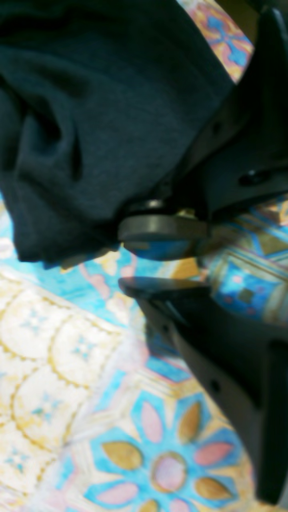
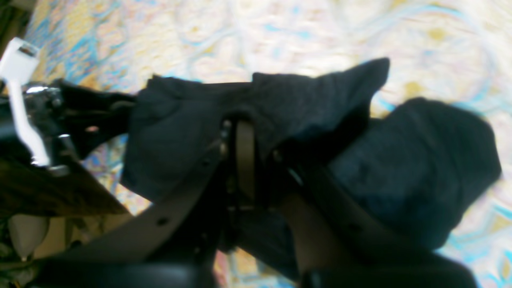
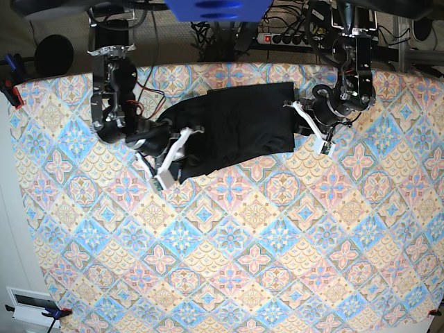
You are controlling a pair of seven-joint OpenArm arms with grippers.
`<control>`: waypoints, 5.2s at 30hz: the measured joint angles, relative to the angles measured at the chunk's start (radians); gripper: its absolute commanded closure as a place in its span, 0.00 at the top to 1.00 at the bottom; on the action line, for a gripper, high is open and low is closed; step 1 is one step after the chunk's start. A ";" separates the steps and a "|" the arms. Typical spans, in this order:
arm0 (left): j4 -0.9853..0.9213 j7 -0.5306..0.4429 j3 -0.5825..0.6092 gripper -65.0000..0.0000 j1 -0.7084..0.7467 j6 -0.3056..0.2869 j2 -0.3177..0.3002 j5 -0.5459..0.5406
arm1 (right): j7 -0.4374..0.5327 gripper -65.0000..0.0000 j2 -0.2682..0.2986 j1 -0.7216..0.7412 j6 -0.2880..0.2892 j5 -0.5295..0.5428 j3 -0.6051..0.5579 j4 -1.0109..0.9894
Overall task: Layout the t-shirt on the table in an organized manner, then fold the t-shirt properly
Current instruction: 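Fold the strip end with the right gripper toward the left gripper, then press the folded end onto the shirt with the right gripper, then lift the bundle with the right gripper and grasp its end with the left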
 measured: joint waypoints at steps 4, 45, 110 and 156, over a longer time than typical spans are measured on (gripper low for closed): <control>-0.053 -0.014 0.000 0.22 -0.028 -0.005 0.000 -0.026 | 0.018 0.00 -0.053 0.003 0.000 -0.003 -0.049 -0.014; -0.058 -0.058 0.002 0.22 -0.024 -0.005 0.026 -0.022 | 0.203 0.26 -0.138 0.132 0.007 -0.341 -0.477 -0.051; -0.064 -0.055 -0.011 0.22 -0.046 -0.005 0.025 -0.018 | 0.184 0.00 -0.003 -0.017 0.119 -0.111 -0.285 0.014; -0.040 0.072 -0.332 0.22 -0.085 0.006 0.024 -0.325 | 0.154 0.11 0.064 0.096 0.124 -0.107 -0.512 -0.066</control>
